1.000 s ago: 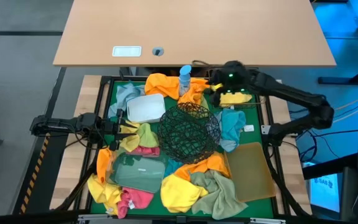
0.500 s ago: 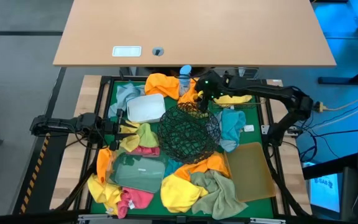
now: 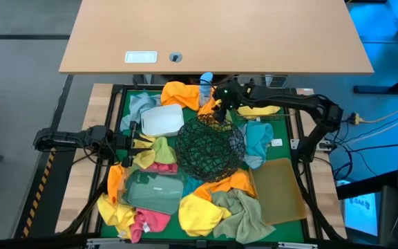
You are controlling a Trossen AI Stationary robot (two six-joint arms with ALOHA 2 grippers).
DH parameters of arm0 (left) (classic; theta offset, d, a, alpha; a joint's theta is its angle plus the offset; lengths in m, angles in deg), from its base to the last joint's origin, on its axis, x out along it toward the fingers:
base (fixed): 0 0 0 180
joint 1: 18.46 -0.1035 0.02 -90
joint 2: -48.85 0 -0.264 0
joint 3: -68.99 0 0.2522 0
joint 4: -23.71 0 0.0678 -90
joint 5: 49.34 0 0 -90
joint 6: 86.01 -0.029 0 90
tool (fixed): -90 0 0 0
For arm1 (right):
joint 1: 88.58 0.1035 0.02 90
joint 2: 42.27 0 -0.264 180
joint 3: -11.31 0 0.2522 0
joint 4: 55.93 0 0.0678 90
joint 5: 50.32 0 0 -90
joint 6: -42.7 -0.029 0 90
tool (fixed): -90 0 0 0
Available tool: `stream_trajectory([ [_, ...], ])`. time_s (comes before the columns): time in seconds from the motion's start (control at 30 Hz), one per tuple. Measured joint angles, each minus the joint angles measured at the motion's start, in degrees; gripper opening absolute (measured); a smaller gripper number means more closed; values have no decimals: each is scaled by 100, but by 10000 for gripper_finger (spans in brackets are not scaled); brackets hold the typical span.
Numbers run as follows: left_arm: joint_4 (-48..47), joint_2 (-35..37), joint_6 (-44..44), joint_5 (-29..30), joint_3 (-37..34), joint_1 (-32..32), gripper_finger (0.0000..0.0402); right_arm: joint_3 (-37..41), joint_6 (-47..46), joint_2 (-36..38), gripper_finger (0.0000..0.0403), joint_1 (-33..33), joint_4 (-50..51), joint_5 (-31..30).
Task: Sort microfiber towel by color & place in baskets
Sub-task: Put the orange microfiber towel into the circle wire basket
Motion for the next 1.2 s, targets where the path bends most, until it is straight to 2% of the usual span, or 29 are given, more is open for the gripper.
stream_trajectory([
  [0.37,2,0,2,0,0,2,121,0,-404,-358,218,0,-95,-555],
  [1.2,0,-2,0,0,0,0,121,-4,-606,-625,217,0,366,-445],
])
